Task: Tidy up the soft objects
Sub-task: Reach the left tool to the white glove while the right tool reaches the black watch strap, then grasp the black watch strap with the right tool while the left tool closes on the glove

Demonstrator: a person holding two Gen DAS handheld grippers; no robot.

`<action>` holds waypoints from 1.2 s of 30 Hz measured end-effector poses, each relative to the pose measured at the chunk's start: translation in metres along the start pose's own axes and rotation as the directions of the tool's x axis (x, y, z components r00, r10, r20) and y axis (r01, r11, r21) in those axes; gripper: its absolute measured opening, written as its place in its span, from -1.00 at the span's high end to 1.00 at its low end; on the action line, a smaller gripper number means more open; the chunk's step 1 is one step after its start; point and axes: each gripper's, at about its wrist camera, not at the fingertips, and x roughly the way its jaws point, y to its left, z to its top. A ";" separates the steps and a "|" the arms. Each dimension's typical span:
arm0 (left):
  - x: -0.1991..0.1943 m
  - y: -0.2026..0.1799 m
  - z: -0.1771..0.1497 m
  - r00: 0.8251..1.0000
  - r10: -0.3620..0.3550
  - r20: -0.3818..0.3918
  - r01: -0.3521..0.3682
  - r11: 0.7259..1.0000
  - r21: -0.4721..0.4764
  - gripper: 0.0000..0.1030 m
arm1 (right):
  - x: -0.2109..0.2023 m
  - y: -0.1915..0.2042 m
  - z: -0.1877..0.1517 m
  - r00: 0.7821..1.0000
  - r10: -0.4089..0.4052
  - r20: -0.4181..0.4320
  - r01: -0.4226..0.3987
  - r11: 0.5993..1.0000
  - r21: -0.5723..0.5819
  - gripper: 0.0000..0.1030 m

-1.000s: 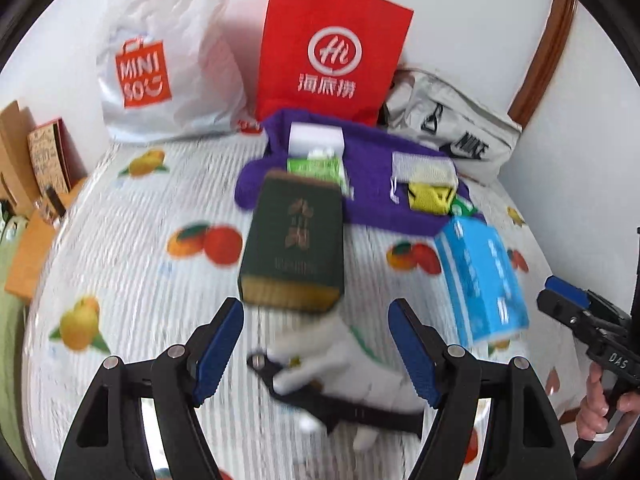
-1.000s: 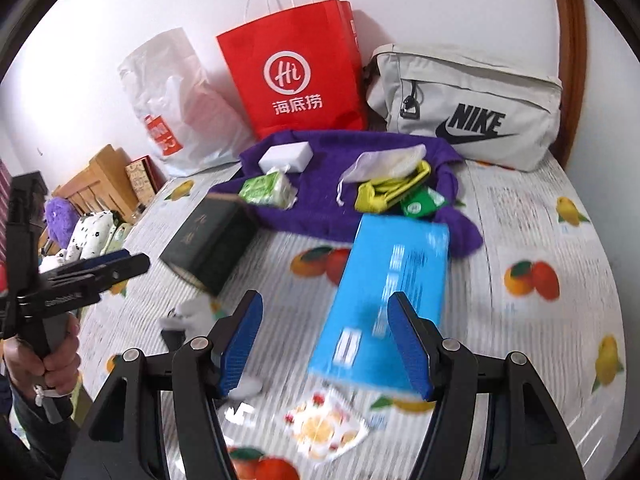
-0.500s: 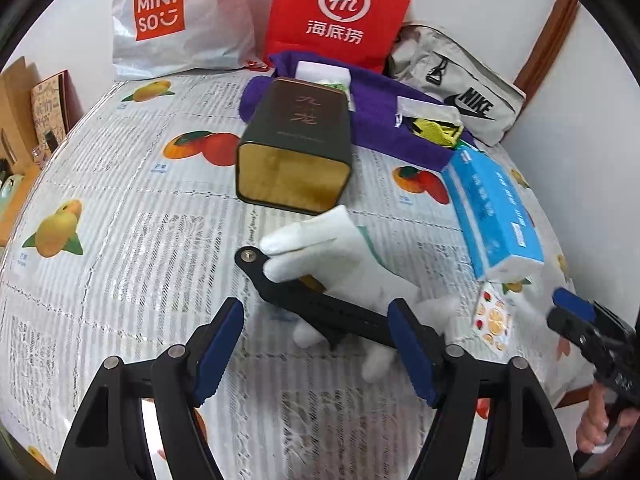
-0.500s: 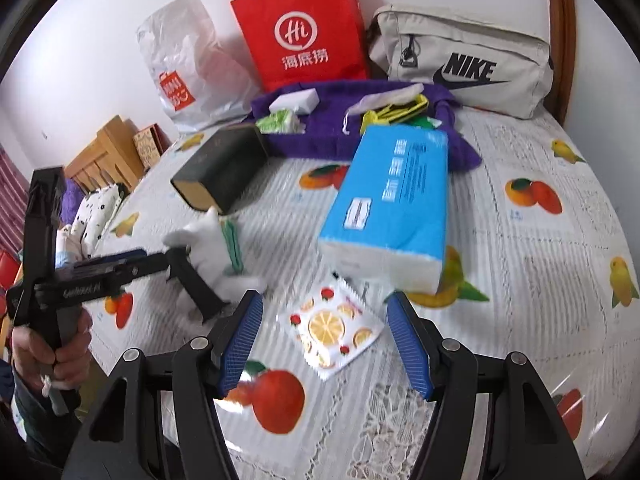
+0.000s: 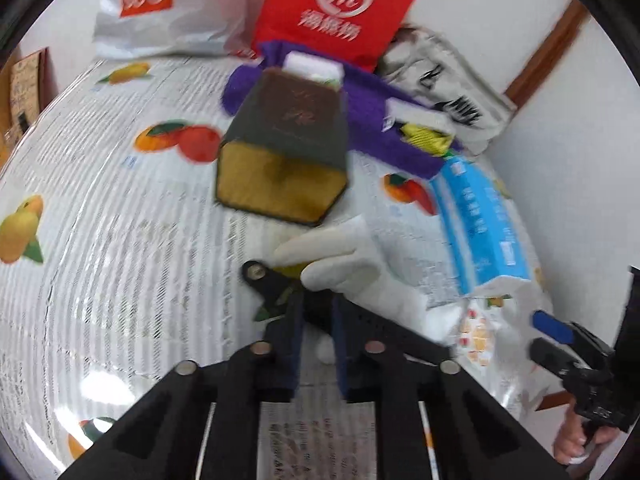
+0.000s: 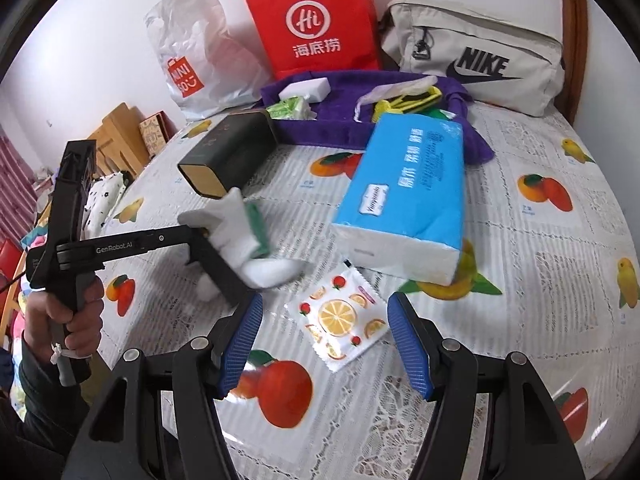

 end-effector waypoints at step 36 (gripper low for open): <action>-0.021 0.012 0.015 0.999 0.010 -0.031 -0.010 1.000 0.022 0.05 | 0.079 0.070 0.018 0.991 0.084 -0.106 -0.105 0.970 -0.220 0.48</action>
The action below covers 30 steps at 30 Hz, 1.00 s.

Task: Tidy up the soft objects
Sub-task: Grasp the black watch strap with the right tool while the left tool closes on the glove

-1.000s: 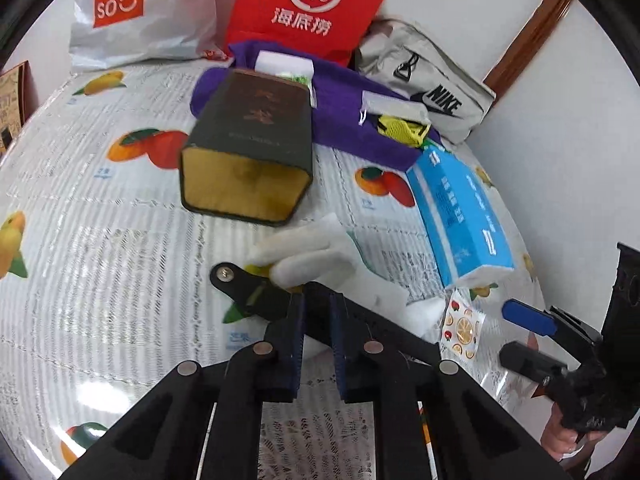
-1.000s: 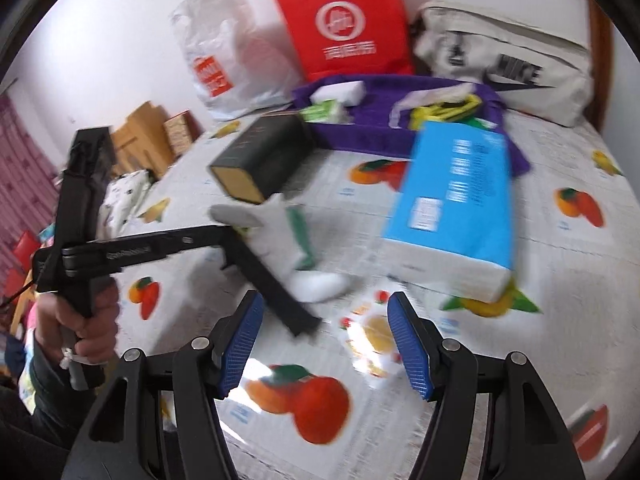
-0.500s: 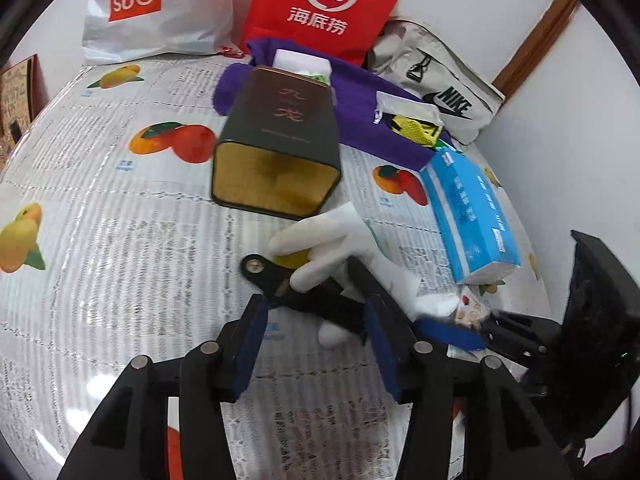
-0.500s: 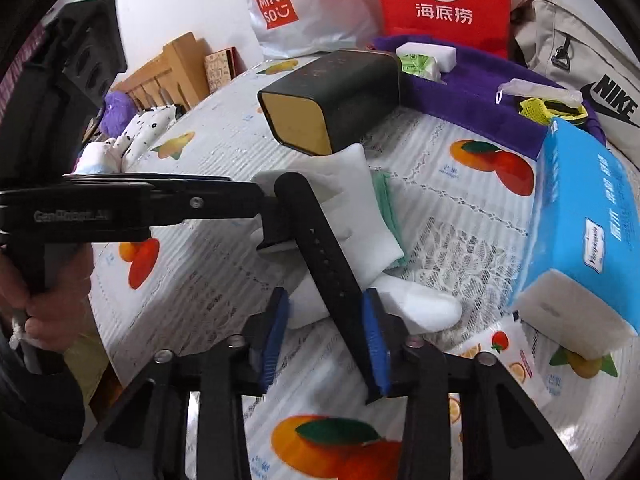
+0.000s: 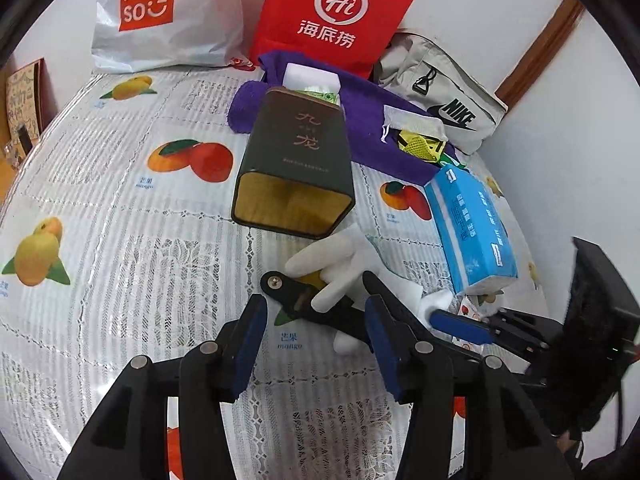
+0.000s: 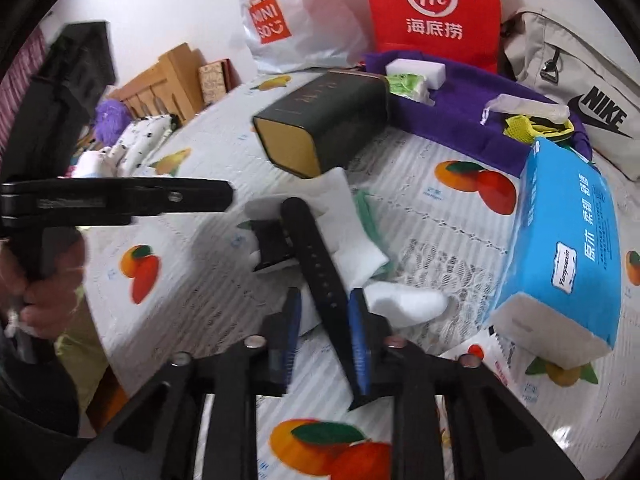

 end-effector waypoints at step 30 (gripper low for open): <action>-0.005 0.009 -0.008 0.999 0.032 -0.010 -0.032 0.999 -0.001 -0.05 | -0.001 0.014 0.000 1.000 0.028 0.015 -0.027 0.998 -0.053 0.60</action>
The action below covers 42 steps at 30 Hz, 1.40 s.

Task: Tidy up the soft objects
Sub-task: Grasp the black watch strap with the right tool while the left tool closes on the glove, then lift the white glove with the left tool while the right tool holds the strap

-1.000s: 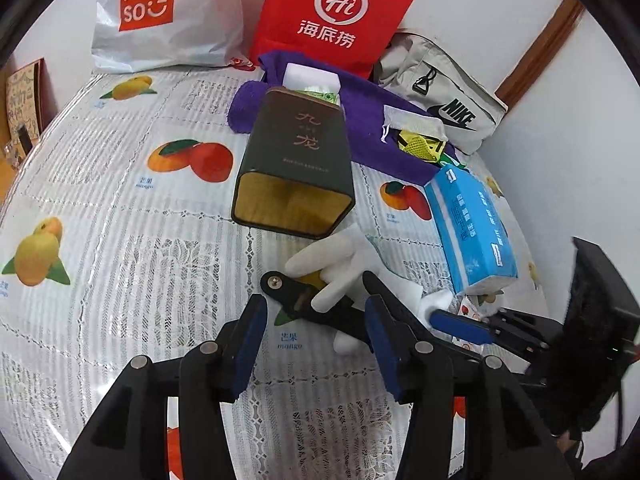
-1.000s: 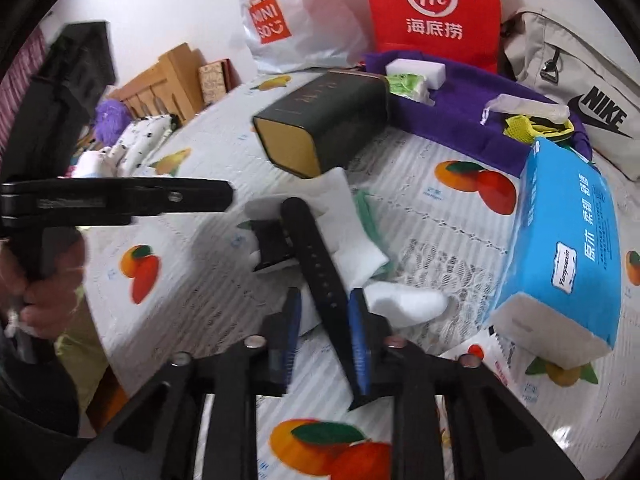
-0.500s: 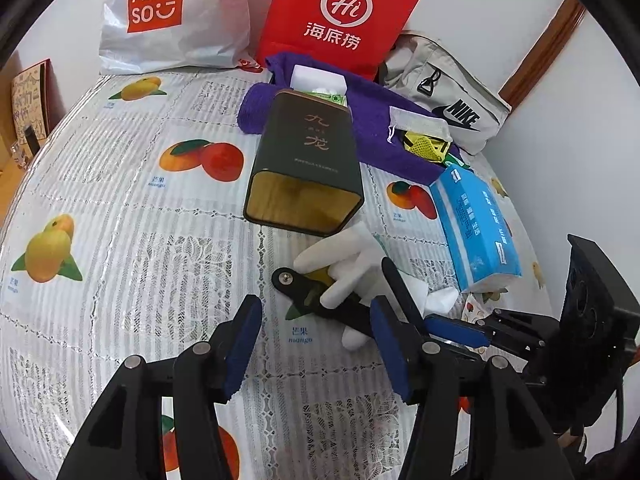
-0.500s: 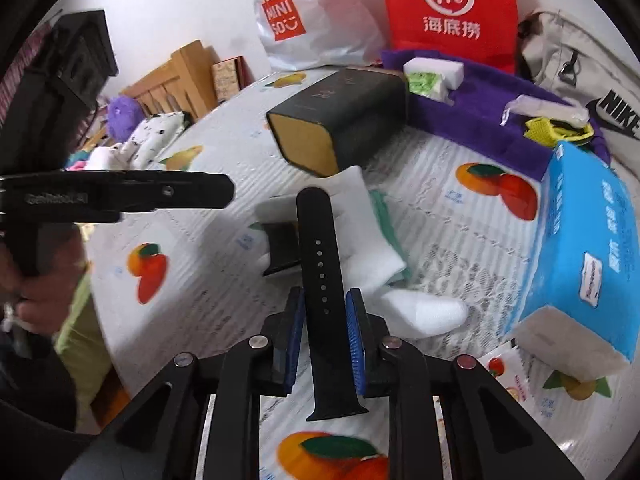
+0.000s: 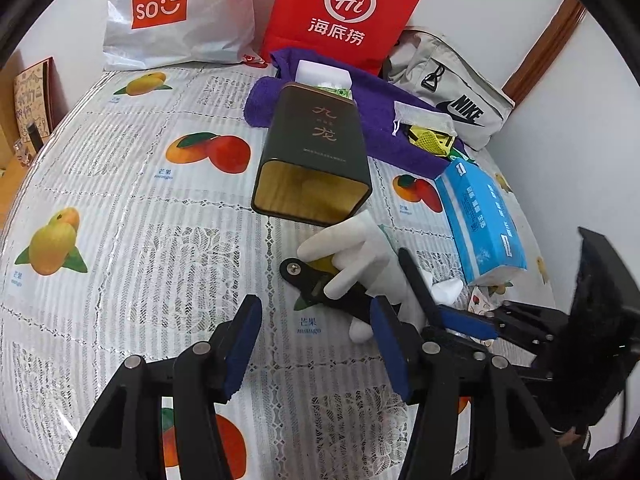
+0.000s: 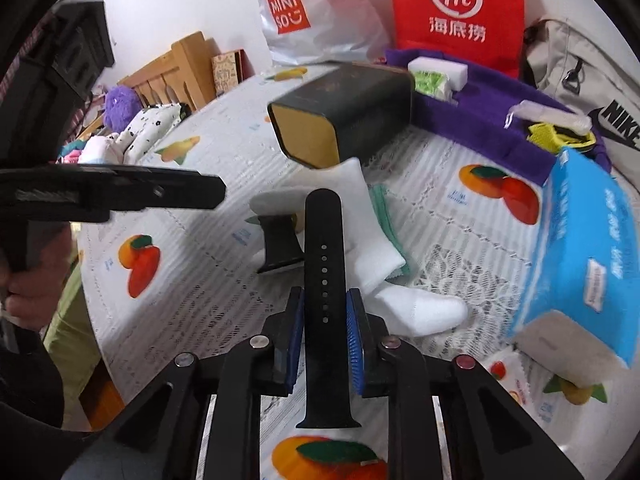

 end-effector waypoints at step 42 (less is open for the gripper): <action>0.080 -0.100 0.014 0.998 0.050 -0.037 -0.035 0.944 0.327 0.73 | -0.087 -0.086 -0.061 0.989 -0.141 0.051 0.122 0.955 0.271 0.60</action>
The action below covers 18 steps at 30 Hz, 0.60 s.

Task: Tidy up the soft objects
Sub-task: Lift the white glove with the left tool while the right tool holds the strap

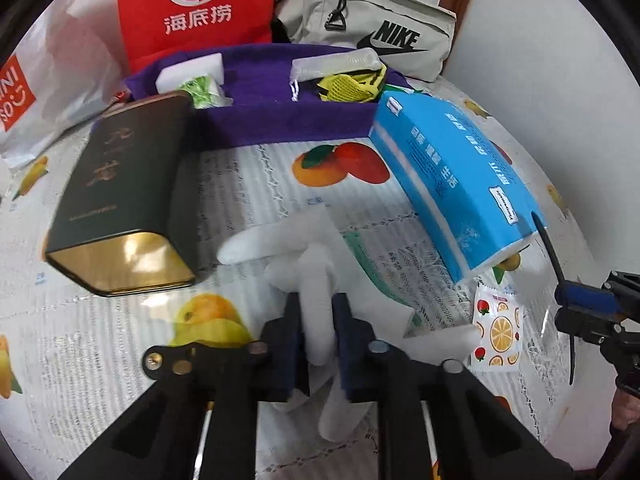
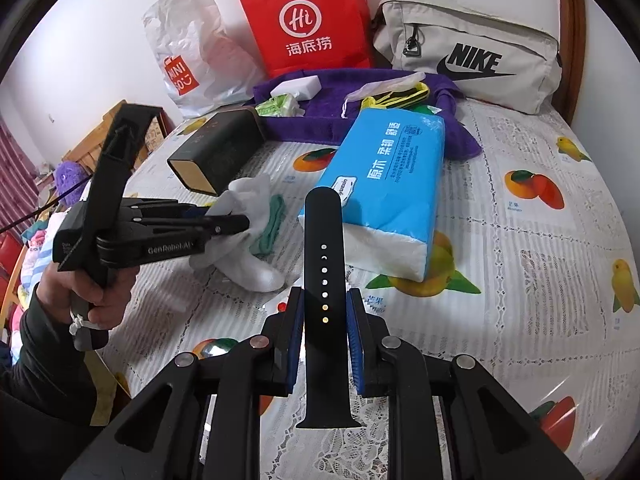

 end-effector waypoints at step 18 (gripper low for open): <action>-0.086 0.033 -0.011 0.959 -0.184 0.216 0.224 0.957 -0.183 0.77 | 0.014 0.003 -0.021 0.997 -0.029 -0.066 0.029 1.000 -0.005 0.60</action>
